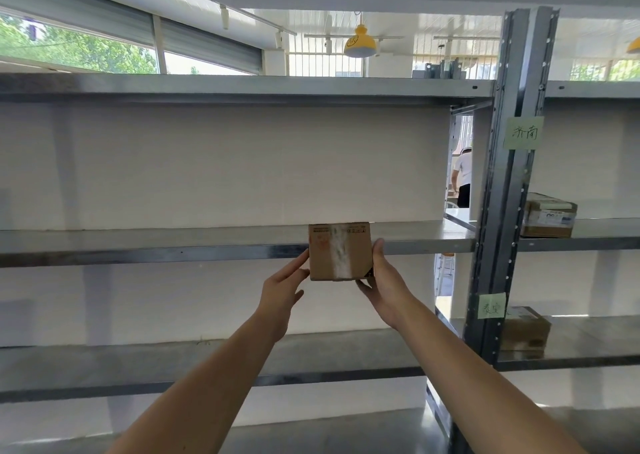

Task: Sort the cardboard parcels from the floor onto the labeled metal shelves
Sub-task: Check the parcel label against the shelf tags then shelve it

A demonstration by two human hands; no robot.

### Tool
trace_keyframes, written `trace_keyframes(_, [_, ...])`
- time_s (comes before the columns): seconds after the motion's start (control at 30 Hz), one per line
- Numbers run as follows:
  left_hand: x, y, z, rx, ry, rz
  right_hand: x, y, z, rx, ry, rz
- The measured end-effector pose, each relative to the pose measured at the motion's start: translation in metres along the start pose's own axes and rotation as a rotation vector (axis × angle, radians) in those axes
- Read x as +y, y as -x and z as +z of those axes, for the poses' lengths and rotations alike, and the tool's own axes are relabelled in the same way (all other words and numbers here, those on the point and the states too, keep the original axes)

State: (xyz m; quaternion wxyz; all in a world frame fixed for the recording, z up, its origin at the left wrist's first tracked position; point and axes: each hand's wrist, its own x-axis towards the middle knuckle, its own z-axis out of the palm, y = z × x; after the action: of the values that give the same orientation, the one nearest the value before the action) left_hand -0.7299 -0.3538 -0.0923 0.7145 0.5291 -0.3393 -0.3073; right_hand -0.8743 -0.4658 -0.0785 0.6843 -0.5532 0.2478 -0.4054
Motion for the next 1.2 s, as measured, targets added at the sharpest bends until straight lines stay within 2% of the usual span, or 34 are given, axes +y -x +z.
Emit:
trace_keyframes(0.13, [-0.005, 0.000, -0.001, -0.015, 0.010, 0.044, -0.004, 0.008, 0.002, -0.063, 0.079, -0.121])
trace_keyframes(0.33, [-0.004, -0.008, -0.005, 0.040, 0.055, 0.014, 0.005, 0.009, -0.017, -0.146, 0.105, -0.149])
trace_keyframes(0.53, [-0.001, -0.007, -0.001, 0.041, 0.157, -0.050, 0.012, 0.006, -0.025, -0.130, 0.099, -0.136])
trace_keyframes(0.73, [0.001, -0.005, -0.005, -0.083, 0.110, -0.069, 0.015, 0.011, -0.025, -0.042, 0.065, -0.115])
trace_keyframes(0.87, [0.003, -0.002, -0.007, -0.133, 0.041, -0.037, 0.016, 0.012, -0.024, -0.032, -0.026, -0.056])
trace_keyframes(1.0, [0.000, -0.001, -0.004, -0.040, 0.045, 0.019, 0.016, 0.014, -0.016, -0.019, -0.175, 0.025])
trace_keyframes(1.1, [-0.006, -0.002, -0.003, 0.023, -0.027, 0.115, 0.016, 0.012, -0.016, 0.007, -0.191, 0.025])
trace_keyframes(1.2, [-0.005, 0.001, -0.004, -0.034, -0.055, 0.174, 0.017, 0.008, -0.020, 0.025, -0.171, 0.011])
